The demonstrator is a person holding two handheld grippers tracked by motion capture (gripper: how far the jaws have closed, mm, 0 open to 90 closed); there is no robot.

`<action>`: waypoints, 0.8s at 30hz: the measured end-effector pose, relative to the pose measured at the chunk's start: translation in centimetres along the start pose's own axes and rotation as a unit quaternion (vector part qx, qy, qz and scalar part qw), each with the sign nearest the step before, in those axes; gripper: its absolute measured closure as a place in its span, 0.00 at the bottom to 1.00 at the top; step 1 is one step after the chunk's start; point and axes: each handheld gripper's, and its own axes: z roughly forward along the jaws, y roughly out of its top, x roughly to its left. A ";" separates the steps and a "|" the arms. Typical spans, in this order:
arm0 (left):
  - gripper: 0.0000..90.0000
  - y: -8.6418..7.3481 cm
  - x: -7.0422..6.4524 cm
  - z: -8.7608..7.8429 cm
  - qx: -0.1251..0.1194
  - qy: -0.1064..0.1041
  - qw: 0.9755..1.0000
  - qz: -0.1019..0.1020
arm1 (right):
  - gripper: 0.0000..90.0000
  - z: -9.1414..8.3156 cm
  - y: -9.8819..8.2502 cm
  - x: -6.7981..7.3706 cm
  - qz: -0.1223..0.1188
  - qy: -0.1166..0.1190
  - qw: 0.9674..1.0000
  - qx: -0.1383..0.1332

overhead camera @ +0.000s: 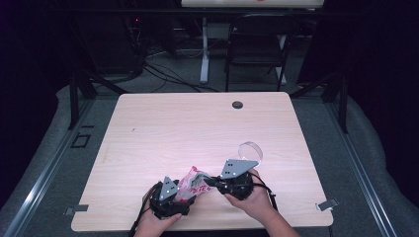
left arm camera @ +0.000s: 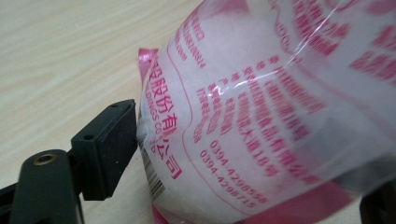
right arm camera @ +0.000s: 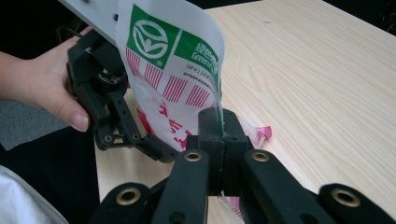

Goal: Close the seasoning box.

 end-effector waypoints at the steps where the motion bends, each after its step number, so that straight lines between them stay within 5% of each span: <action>1: 0.20 -0.1 0.0 0.1 0.000 -0.001 1.000 -0.003 | 1.00 0.0 0.0 0.0 0.000 0.001 1.000 -0.001; 24: 0.21 0.4 -0.3 1.6 0.041 0.018 0.999 0.017 | 1.00 0.0 -0.1 0.1 0.001 -0.002 1.000 -0.003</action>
